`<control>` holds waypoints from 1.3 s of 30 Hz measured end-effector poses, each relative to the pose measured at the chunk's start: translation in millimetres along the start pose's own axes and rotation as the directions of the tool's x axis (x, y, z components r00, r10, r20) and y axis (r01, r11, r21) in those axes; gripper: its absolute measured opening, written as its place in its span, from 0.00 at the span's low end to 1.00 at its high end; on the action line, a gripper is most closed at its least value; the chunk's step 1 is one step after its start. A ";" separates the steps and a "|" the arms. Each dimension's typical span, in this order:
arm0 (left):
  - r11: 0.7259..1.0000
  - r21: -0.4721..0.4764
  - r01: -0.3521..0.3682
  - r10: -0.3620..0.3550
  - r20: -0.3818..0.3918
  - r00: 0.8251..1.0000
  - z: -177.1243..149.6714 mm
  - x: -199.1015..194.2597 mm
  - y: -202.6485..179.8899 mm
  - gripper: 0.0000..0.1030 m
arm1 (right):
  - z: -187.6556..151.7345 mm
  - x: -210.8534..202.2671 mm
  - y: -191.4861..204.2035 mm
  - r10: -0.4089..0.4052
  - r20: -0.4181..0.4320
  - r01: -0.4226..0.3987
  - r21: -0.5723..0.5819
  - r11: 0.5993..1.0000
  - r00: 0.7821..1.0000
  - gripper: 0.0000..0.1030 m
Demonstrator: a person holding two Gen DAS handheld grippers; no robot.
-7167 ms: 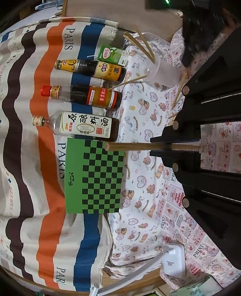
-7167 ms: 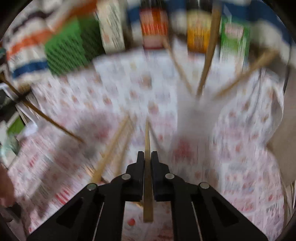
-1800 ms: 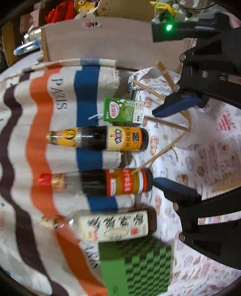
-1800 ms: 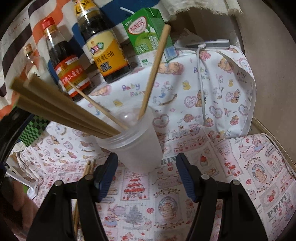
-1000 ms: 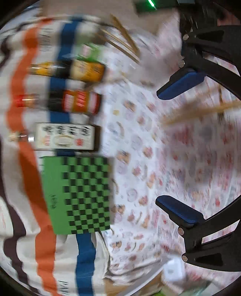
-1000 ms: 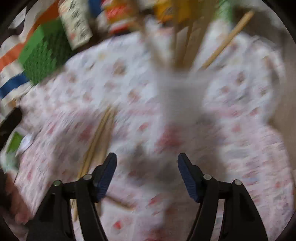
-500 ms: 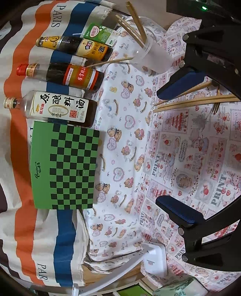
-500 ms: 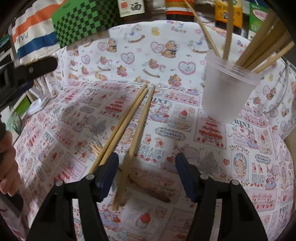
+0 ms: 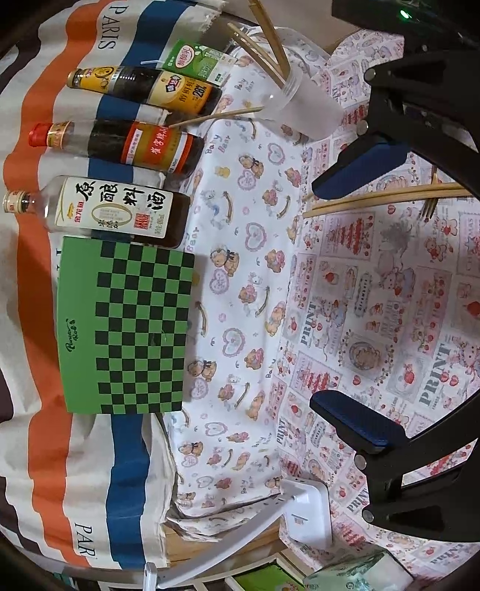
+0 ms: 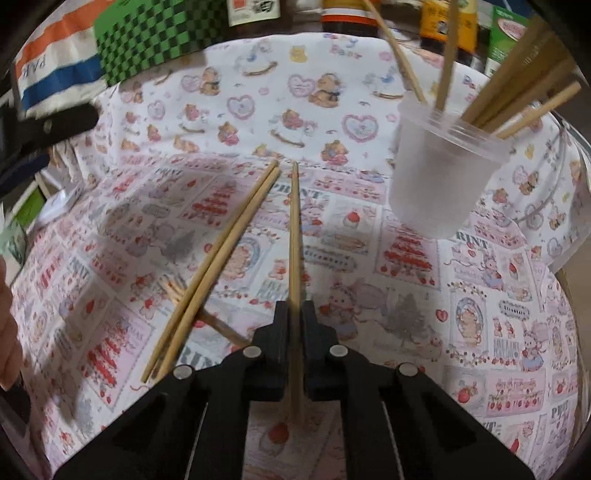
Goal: Organize utensils
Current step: 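Grasp a chopstick from the pile with the right tool while the left tool grasps one, then lift both held chopsticks upright and carry them over the clear cup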
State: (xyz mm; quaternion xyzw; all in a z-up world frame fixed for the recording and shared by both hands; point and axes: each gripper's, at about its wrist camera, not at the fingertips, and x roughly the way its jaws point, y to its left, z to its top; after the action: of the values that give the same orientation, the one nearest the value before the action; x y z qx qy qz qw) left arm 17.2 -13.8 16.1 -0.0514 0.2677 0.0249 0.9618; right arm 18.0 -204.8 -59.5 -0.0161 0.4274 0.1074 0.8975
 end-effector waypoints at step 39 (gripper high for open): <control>0.914 0.094 0.395 -0.322 -0.423 0.847 -47.3 42.6 -66.7 0.05 | 6.4 -95.2 -29.8 -0.121 0.496 0.039 0.173 0.984 0.860 0.06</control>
State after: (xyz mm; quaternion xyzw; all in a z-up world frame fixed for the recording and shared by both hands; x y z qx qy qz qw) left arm 34.4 -84.5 -40.4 -0.0188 0.4446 -0.1906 0.8750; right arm -29.2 -250.1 16.0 0.0656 0.1839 0.0364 0.9801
